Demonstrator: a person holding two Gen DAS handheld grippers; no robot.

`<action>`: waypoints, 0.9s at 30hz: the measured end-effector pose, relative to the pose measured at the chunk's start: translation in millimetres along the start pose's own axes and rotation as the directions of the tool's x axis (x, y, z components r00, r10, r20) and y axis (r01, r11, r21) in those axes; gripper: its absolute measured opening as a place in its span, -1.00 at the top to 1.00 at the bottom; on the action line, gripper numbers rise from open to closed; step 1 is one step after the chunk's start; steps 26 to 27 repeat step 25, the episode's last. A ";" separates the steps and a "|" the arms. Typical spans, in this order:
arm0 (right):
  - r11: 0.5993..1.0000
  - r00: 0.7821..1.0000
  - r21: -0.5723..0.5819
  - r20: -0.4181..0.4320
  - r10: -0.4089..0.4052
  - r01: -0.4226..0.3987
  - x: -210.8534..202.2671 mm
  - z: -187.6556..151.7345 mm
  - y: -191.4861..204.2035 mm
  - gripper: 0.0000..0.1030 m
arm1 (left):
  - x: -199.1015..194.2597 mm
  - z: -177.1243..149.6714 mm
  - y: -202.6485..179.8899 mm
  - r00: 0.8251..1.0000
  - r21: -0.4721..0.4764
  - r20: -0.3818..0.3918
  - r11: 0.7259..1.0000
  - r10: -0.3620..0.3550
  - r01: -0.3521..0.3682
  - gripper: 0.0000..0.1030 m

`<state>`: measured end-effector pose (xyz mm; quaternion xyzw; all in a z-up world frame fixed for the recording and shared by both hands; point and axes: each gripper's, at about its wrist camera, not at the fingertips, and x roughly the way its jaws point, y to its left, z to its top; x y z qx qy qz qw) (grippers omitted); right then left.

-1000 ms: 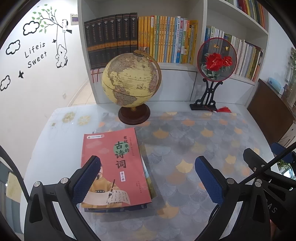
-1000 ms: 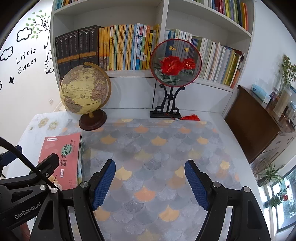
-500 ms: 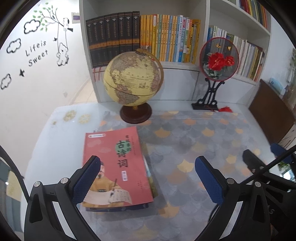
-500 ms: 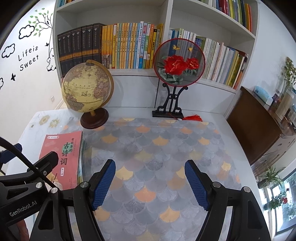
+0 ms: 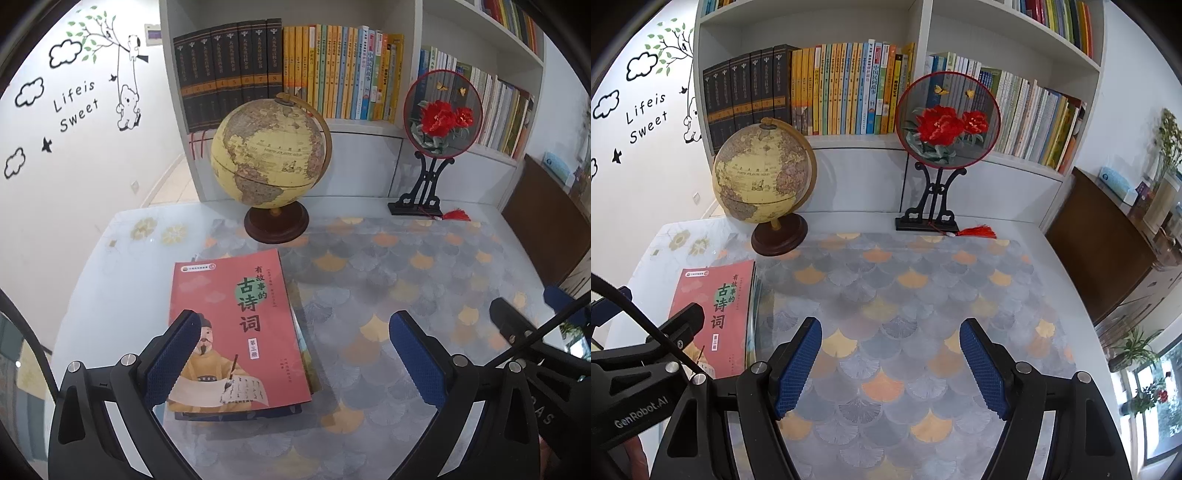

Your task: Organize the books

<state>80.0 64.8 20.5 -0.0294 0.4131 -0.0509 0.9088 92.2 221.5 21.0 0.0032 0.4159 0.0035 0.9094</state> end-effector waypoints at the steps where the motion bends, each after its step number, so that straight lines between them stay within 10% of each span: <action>1: 1.000 1.000 -0.001 -0.004 -0.001 0.001 1.1 -1.0 0.7 -0.46 | 1.0 0.0 0.8 1.000 -0.002 -0.002 1.000 0.001 -0.001 -0.98; 27: 0.999 0.999 0.036 0.035 0.030 -0.031 -33.2 -29.5 -26.1 -0.46 | -39.9 -20.1 -21.8 0.997 -0.004 0.071 1.000 -0.017 0.018 -0.98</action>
